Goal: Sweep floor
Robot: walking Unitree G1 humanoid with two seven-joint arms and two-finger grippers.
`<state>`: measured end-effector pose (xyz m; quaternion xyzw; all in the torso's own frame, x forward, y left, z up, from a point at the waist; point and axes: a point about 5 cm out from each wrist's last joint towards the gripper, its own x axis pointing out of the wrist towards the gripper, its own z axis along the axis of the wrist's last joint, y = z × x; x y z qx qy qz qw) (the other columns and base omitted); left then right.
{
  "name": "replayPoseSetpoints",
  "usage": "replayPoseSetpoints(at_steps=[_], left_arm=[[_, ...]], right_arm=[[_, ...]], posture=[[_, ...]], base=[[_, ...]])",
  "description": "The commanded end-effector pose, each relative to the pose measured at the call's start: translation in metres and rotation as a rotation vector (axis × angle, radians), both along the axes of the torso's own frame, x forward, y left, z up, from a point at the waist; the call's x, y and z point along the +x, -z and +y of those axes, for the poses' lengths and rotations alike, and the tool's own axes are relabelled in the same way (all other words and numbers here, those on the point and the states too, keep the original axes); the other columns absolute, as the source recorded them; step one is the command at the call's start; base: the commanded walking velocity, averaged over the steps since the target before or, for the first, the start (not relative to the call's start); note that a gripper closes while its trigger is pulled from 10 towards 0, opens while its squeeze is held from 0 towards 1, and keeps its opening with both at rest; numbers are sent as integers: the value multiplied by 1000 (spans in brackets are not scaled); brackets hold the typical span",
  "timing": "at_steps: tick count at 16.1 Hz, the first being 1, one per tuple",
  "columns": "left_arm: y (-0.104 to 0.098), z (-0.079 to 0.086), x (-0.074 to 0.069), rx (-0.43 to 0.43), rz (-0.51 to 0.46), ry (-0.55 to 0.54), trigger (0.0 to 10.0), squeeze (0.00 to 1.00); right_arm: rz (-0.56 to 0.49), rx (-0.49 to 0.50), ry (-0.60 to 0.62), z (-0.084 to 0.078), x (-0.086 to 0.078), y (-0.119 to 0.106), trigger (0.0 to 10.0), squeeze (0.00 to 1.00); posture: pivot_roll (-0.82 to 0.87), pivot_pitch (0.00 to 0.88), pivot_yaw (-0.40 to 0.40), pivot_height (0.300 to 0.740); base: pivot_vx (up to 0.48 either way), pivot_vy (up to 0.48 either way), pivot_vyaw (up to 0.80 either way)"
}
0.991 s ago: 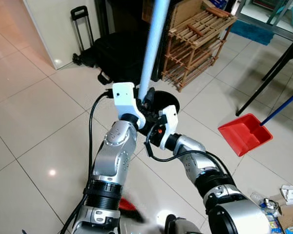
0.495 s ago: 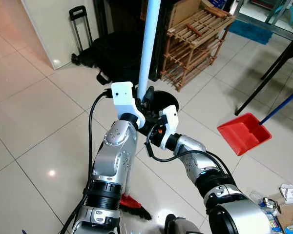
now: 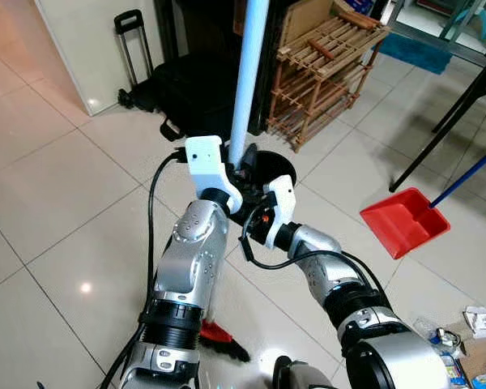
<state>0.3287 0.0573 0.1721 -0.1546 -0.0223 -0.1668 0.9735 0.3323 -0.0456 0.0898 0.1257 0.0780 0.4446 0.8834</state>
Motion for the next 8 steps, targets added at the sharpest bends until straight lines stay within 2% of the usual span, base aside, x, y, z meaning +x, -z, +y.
replayPoseSetpoints(at_steps=[1,8], left_arm=[[-17,-22,-4,-37,-61,81,10000,1000],[-22,-36,-13,26,-123,184,10000,1000]], right_arm=[[8,-4,-20,6,-1,0,10000,0],[33,-72,-31,13,-10,15,10000,0]], posture=[[82,153,-8,740],[82,153,-8,740]], base=[[0,0,0],[0,0,0]])
